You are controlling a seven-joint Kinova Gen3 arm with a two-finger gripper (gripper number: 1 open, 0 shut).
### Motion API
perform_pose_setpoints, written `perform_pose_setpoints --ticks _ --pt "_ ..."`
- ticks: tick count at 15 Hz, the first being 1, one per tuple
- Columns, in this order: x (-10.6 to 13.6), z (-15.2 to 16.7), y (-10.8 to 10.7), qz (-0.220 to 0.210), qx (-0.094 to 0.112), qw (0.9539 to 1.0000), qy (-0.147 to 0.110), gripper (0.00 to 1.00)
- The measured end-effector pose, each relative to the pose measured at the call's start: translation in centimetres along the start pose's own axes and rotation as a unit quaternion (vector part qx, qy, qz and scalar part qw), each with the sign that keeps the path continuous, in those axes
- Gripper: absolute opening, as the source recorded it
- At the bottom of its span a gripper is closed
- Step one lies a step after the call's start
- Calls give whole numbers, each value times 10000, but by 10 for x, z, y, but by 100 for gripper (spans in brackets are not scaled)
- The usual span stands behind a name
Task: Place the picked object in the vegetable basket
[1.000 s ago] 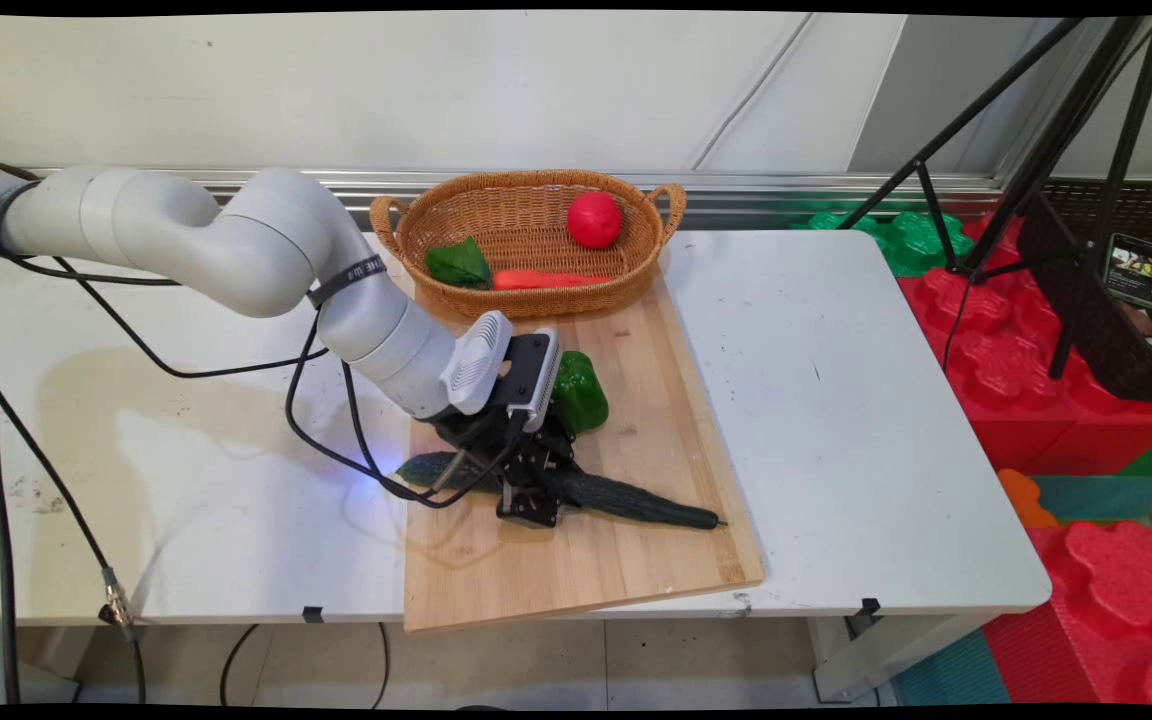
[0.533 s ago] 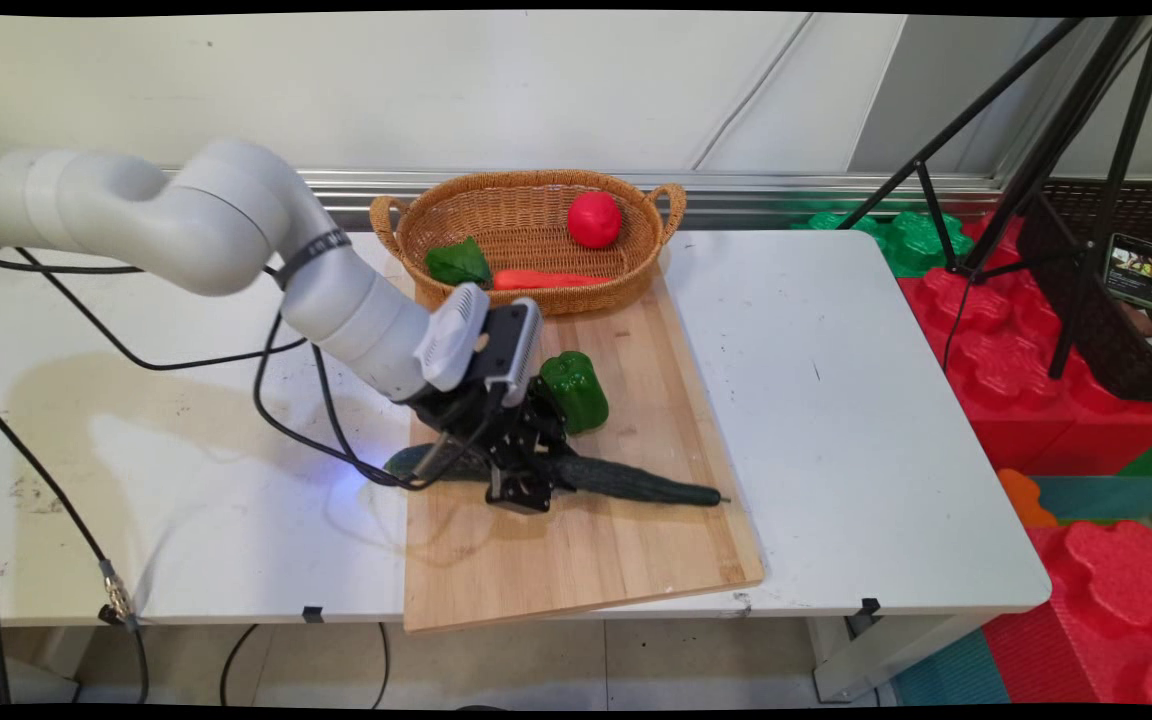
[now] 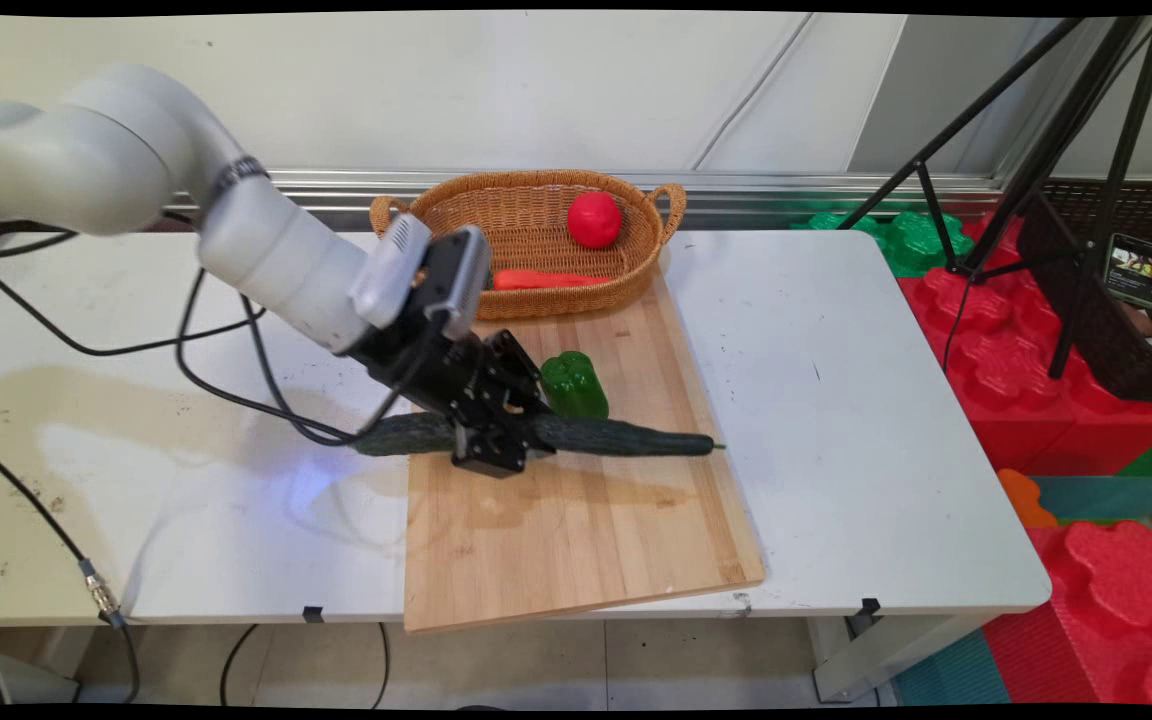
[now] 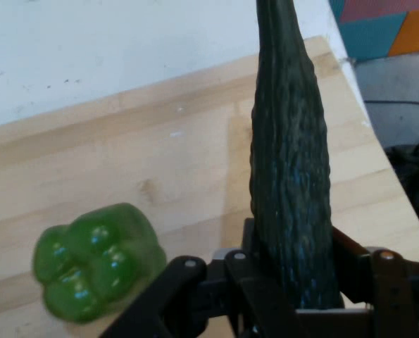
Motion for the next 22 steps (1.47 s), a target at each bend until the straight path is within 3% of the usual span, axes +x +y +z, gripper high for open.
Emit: perform_pose_setpoints --ticks 8,14,22 --pt "0 -74 -19 -350 234 9985 344 0" --pt "-2 -123 -56 -605 771 9937 540 0" --pt "1 -127 -112 -472 1423 9873 518 0"
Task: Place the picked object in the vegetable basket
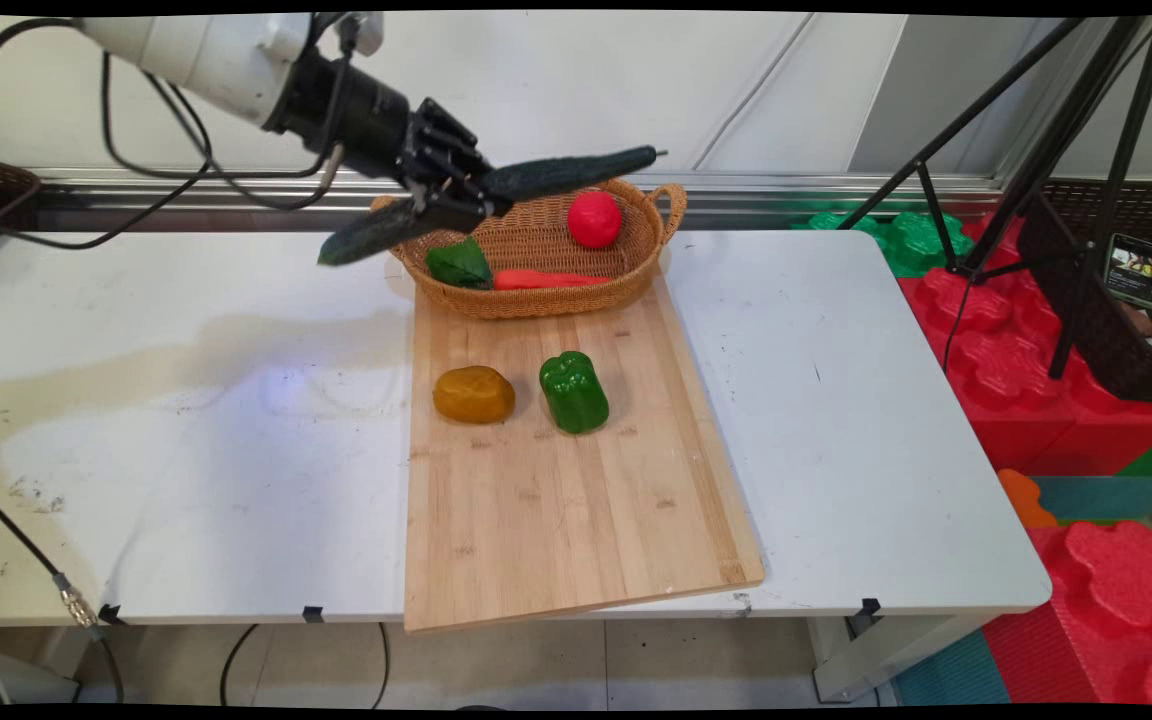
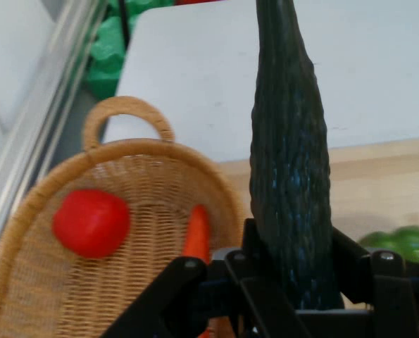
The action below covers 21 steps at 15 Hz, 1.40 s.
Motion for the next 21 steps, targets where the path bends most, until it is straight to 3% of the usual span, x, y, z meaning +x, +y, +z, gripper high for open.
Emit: perform_pose_setpoints --ticks 10,21 --pt "1 81 -61 657 439 9961 -389 0" --pt "-16 165 -106 847 433 9916 -880 0"
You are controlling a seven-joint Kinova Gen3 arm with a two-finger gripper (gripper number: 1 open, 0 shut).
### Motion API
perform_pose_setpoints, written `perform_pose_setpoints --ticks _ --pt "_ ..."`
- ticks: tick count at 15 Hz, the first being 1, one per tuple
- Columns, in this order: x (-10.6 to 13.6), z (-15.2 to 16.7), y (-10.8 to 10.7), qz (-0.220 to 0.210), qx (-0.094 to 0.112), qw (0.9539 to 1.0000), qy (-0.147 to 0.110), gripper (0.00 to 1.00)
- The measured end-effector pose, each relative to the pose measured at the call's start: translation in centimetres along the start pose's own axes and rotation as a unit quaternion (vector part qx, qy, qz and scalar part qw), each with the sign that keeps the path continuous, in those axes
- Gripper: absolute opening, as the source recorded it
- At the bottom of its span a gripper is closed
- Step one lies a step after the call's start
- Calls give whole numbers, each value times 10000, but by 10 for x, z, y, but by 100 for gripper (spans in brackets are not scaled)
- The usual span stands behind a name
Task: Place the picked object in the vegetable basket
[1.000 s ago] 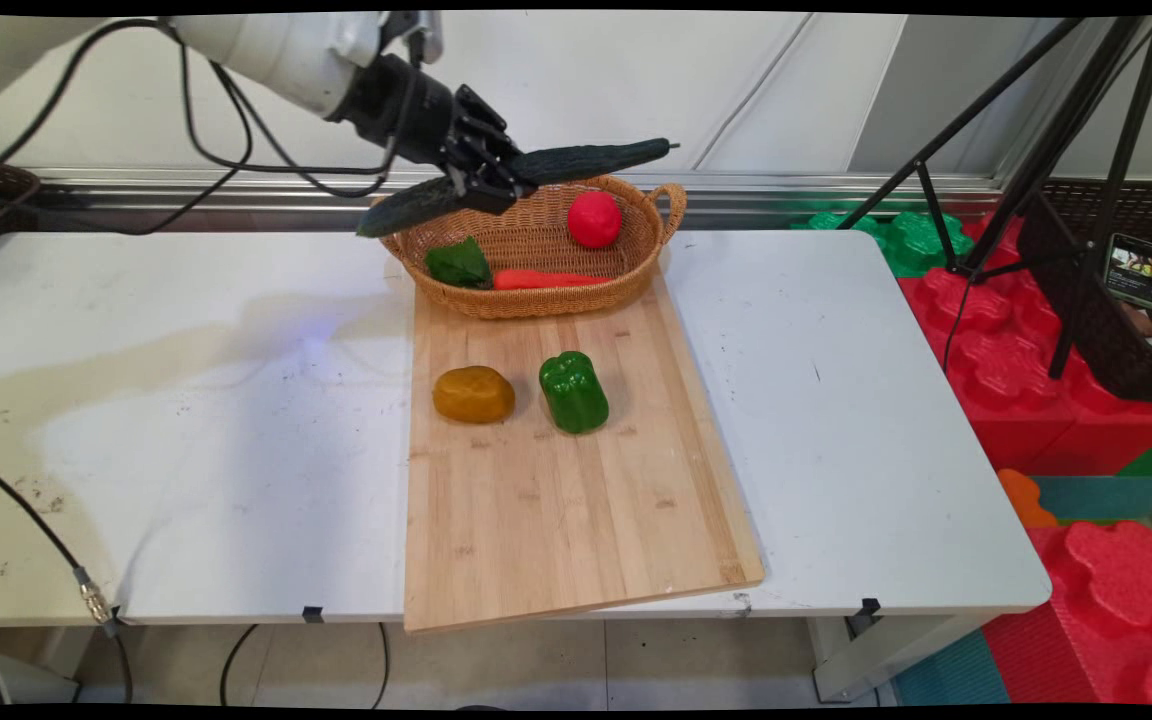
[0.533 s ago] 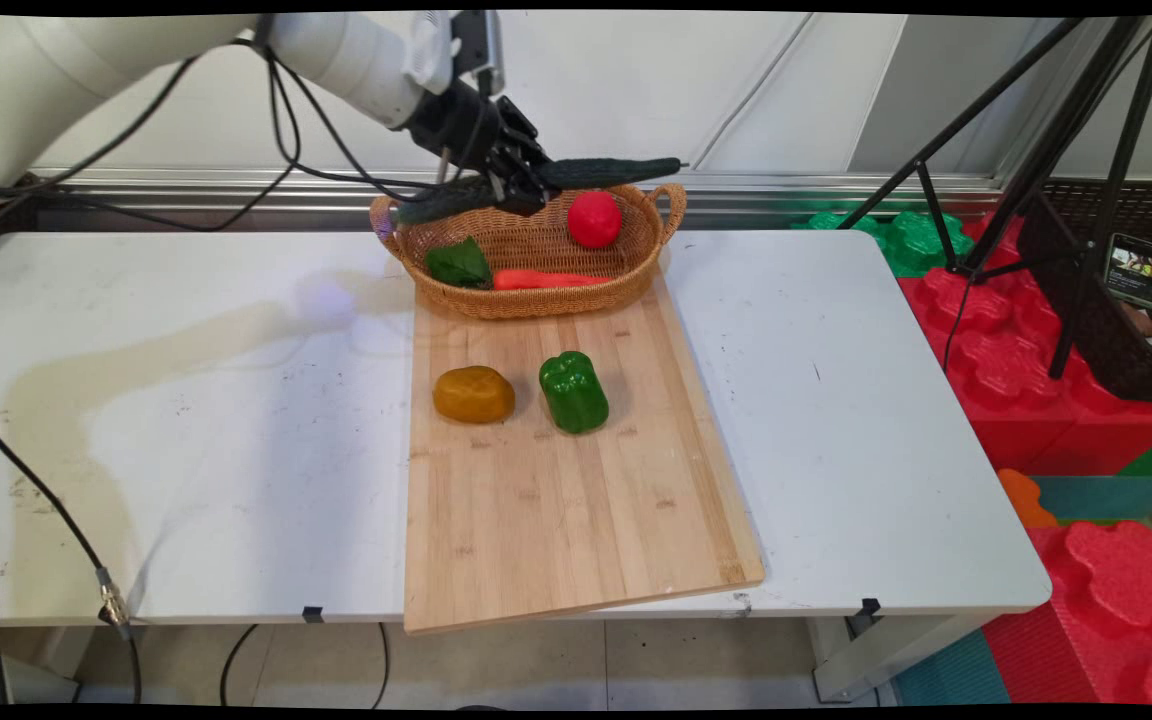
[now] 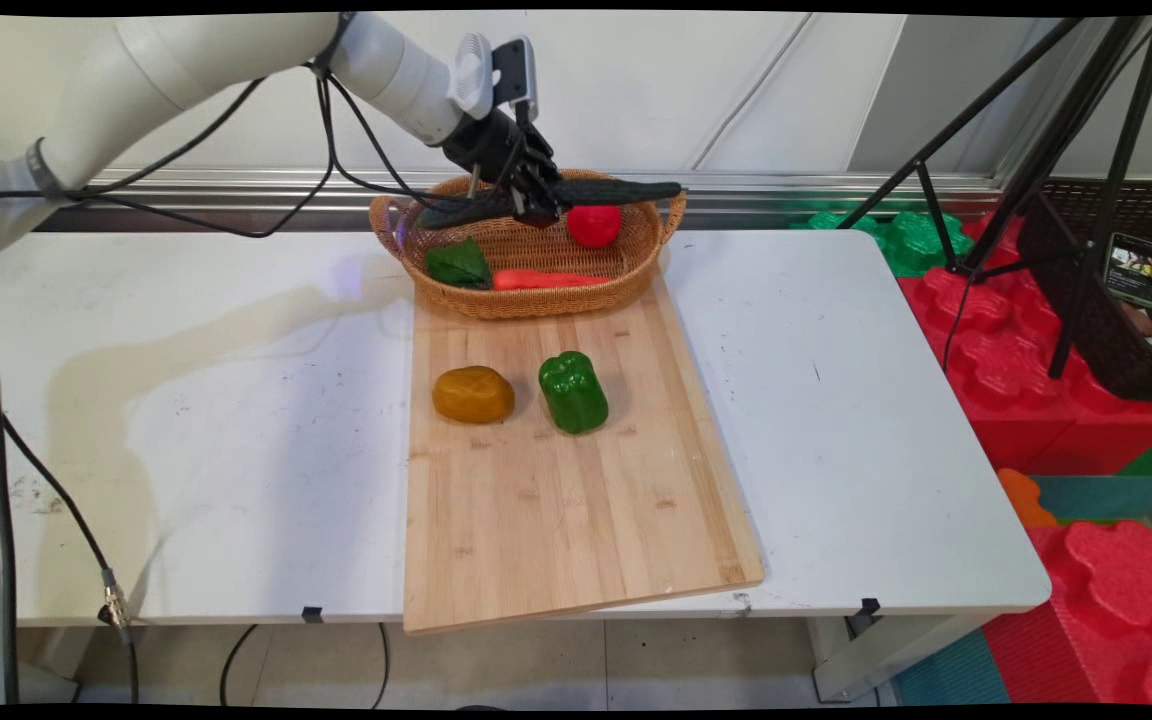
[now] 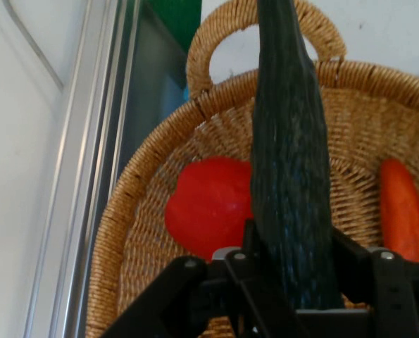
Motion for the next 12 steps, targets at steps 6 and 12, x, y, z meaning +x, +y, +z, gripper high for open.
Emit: perform_pose_setpoints --ticks 6,12 --pt "-12 22 -2 81 -179 9995 -228 0" --pt "-15 29 -3 41 -185 9994 -280 100"
